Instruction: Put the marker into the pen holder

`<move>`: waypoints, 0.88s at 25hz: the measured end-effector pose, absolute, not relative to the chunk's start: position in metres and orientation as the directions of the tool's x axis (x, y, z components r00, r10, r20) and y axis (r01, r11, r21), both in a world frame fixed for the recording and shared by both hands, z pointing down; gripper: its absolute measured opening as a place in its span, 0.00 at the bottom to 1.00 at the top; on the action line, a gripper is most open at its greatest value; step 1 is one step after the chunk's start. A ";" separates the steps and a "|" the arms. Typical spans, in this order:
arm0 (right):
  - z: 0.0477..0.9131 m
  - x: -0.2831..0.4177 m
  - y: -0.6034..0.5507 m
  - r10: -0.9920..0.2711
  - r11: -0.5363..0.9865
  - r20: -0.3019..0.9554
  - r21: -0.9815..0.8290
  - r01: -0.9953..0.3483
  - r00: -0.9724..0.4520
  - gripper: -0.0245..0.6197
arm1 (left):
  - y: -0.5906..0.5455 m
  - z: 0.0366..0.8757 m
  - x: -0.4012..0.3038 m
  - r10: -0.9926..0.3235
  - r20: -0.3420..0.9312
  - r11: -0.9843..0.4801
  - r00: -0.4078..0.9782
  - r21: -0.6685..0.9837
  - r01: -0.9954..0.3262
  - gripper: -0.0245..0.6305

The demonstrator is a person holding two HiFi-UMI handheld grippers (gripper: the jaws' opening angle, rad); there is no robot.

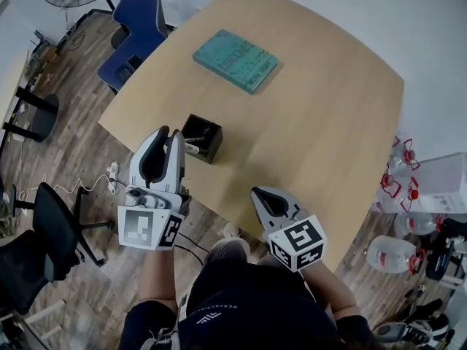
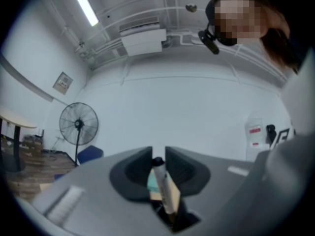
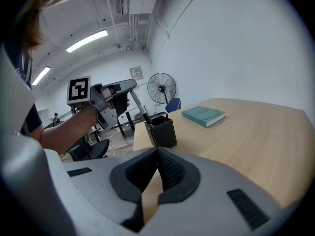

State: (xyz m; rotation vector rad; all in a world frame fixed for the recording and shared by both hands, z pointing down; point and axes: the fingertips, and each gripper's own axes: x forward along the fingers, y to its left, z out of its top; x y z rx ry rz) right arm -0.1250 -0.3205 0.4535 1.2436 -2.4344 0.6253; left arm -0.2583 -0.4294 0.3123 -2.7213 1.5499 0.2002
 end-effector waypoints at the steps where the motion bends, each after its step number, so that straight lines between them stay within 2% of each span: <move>1: 0.455 -0.127 -0.321 -0.675 0.521 0.480 -0.229 -0.822 -0.561 0.04 | -0.430 0.313 -0.259 -0.855 -0.113 -0.513 0.505 0.049 -0.857 0.16; 22: 0.469 -0.134 -0.326 -0.653 0.523 0.498 -0.250 -0.815 -0.571 0.04 | -0.439 0.390 -0.238 -0.819 0.090 -0.570 0.567 -0.010 -0.821 0.16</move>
